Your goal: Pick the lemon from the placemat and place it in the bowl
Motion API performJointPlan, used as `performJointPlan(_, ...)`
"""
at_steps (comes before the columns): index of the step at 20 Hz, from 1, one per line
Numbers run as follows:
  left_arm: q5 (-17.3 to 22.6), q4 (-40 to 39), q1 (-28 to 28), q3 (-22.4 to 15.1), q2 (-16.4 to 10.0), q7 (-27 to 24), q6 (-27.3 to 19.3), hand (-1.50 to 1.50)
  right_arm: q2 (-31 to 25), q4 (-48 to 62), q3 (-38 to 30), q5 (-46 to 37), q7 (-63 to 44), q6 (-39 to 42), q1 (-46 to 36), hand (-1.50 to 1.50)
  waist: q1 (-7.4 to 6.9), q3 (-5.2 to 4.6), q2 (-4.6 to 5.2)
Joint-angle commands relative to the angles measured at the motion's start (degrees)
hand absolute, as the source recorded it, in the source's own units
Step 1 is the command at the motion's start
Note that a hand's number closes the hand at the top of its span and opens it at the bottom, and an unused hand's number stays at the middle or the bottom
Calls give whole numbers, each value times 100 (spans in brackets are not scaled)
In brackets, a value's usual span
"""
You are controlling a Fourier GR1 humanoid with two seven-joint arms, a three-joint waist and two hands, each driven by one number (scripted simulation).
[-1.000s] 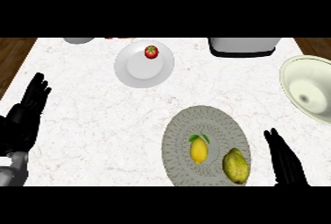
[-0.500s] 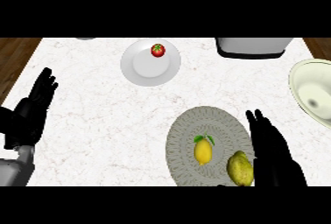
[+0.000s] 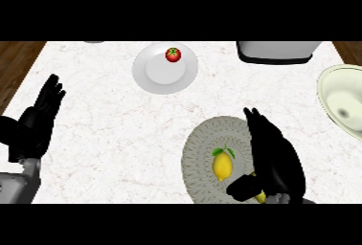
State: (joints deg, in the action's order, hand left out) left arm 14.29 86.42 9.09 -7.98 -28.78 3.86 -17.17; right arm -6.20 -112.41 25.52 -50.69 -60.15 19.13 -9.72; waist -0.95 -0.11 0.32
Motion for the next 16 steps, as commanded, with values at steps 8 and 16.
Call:
performJointPlan(8,-26,103,-123,106,-2,16,158,0,606,1247,-247,696,-1184,1485,-419,-150,25,3,-43)
performJointPlan(16,-184,136,259,226,67,489,90,0,282,1787,101,-393,-211,846,-397,-150,92,13,-38)
